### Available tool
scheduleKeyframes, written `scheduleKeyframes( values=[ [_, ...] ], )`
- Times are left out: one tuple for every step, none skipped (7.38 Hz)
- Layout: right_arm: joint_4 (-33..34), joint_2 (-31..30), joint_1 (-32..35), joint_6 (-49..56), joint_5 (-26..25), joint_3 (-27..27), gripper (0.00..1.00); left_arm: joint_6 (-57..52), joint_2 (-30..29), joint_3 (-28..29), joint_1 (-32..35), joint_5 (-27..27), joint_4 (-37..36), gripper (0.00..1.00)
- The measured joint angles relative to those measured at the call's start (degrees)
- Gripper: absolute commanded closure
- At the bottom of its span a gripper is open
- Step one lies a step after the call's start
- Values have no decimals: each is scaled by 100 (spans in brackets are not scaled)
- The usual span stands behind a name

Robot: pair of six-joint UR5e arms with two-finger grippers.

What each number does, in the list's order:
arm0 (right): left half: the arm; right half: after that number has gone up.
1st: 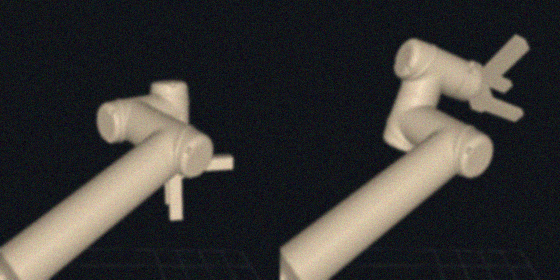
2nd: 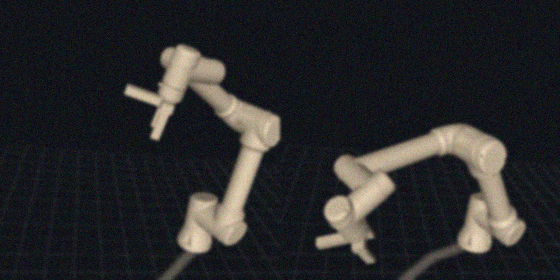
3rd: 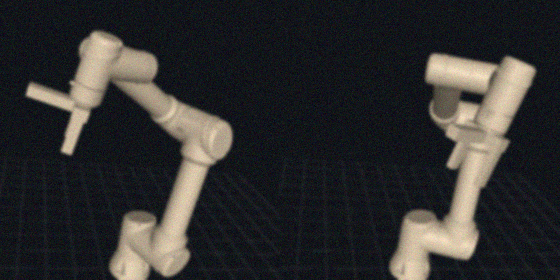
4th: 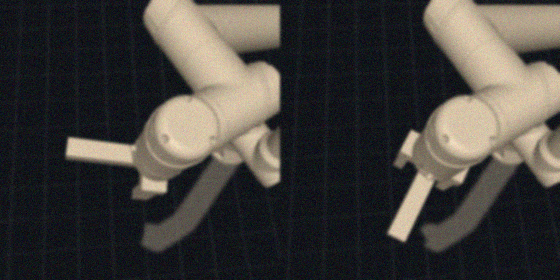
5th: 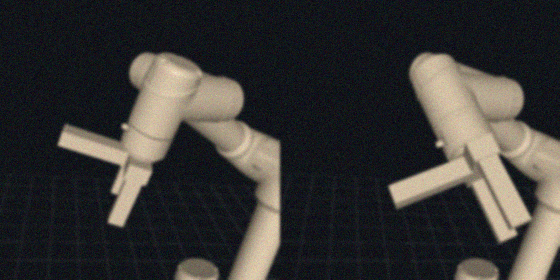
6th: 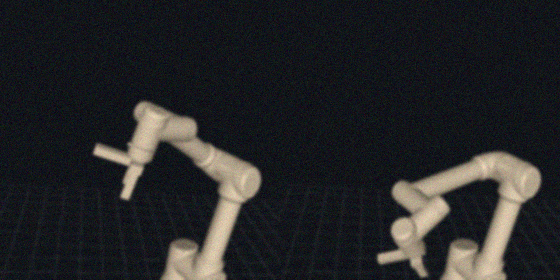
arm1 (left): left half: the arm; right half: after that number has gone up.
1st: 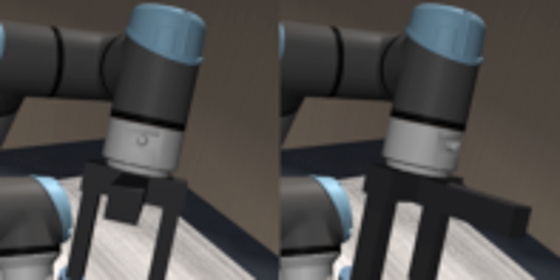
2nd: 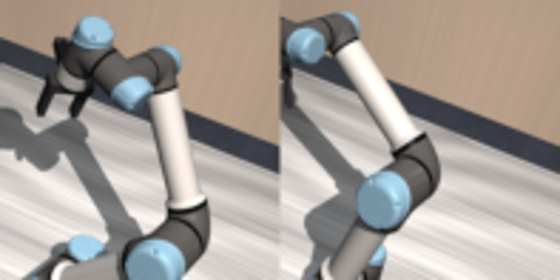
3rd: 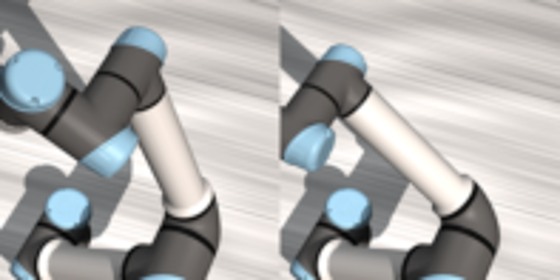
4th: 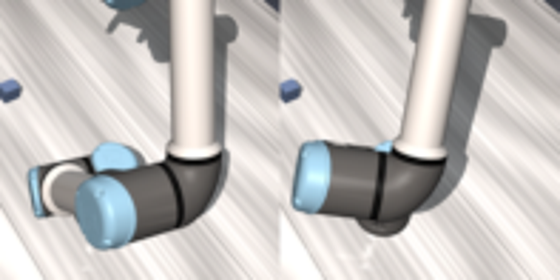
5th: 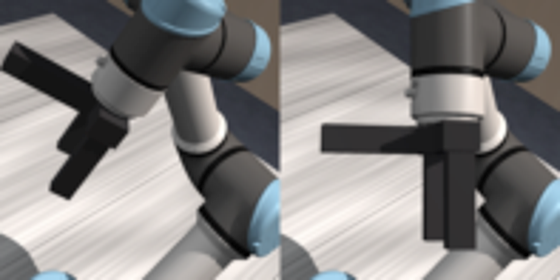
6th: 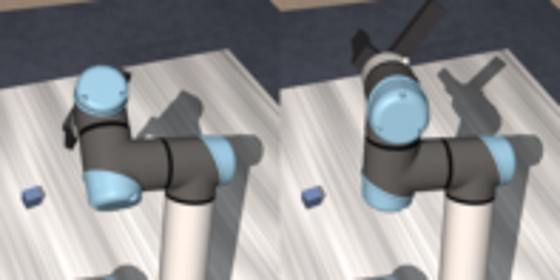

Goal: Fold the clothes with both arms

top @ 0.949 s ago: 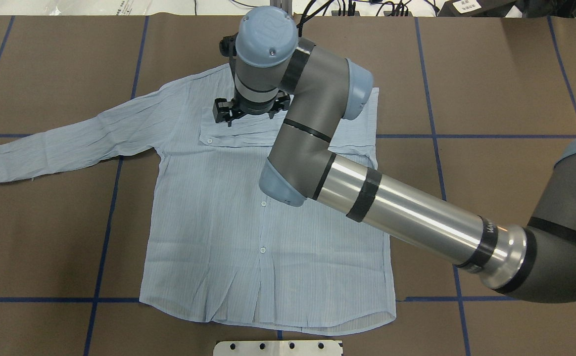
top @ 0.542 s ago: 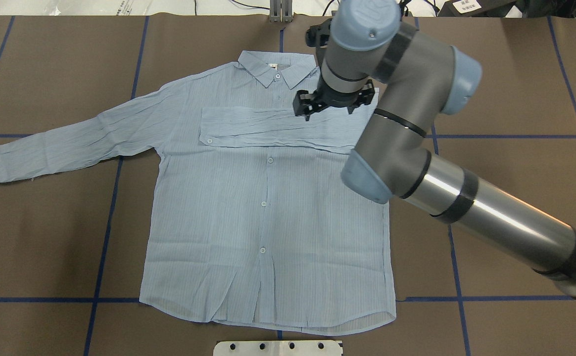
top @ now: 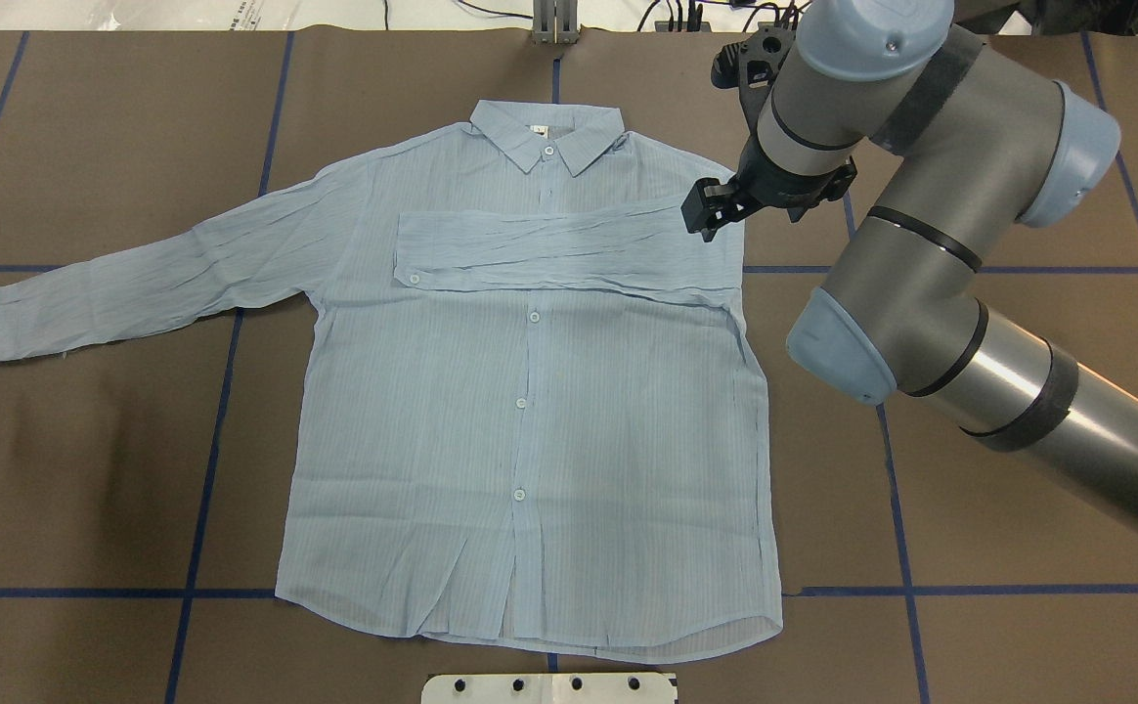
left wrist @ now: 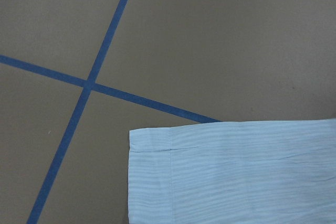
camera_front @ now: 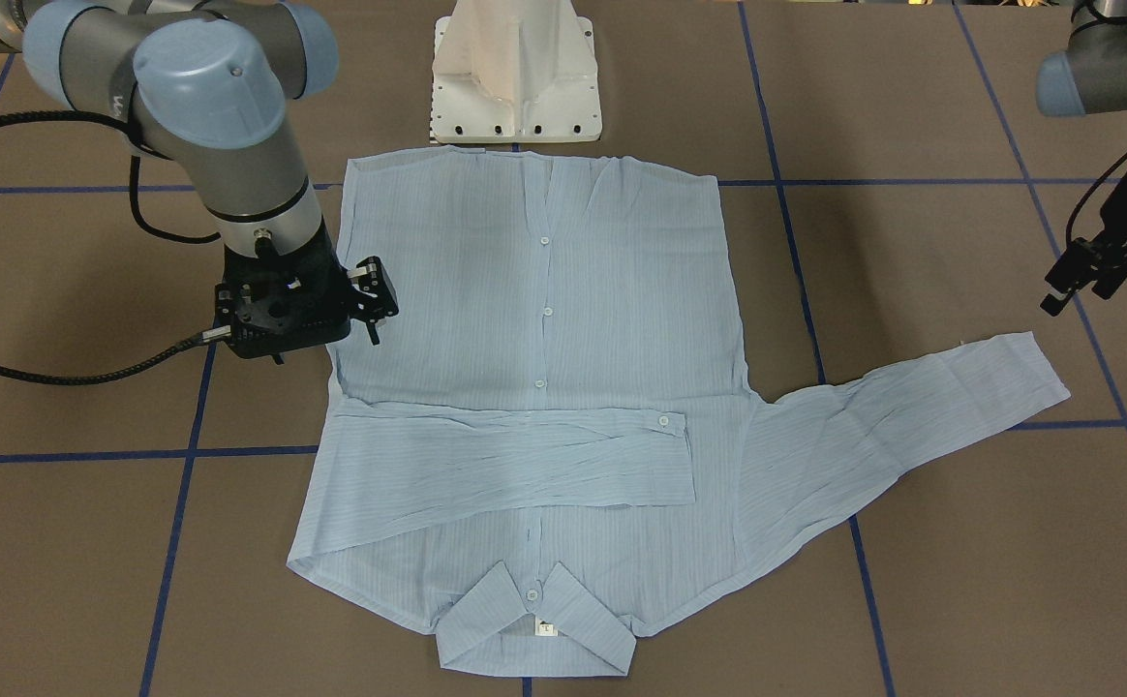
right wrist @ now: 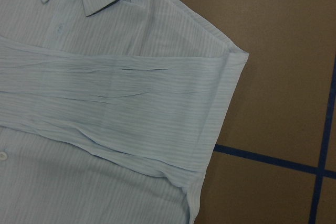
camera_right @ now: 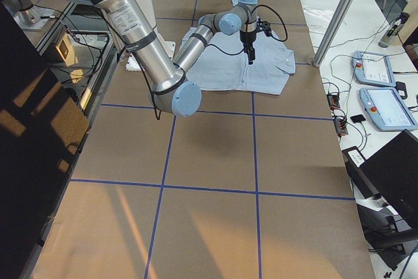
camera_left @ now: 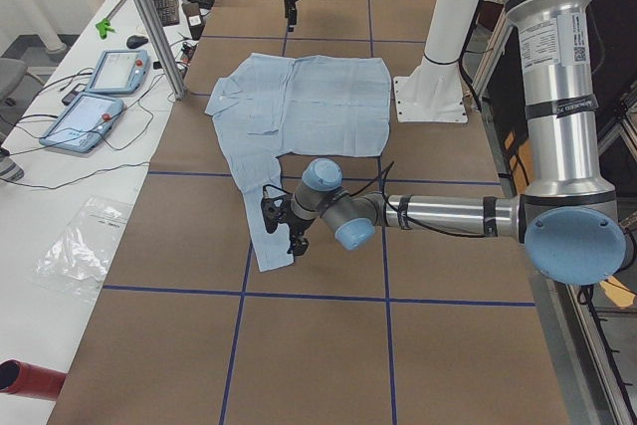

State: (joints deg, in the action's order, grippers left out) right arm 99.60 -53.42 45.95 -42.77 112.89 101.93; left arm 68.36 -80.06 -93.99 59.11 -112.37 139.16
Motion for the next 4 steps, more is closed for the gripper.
scheduleKeyframes(
  values=[
    [10, -20, 6, 15, 6, 29, 0, 68, -43, 156, -151, 150, 39, 17],
    [12, -27, 8, 20, 10, 41, 0, 85, -68, 283, -247, 227, 52, 22],
    [9, -32, 8, 22, 9, 43, 0, 86, -101, 390, -321, 296, 56, 28],
    [7, -35, 6, 22, 3, 45, 0, 88, -156, 483, -384, 372, 58, 29]
  ],
)
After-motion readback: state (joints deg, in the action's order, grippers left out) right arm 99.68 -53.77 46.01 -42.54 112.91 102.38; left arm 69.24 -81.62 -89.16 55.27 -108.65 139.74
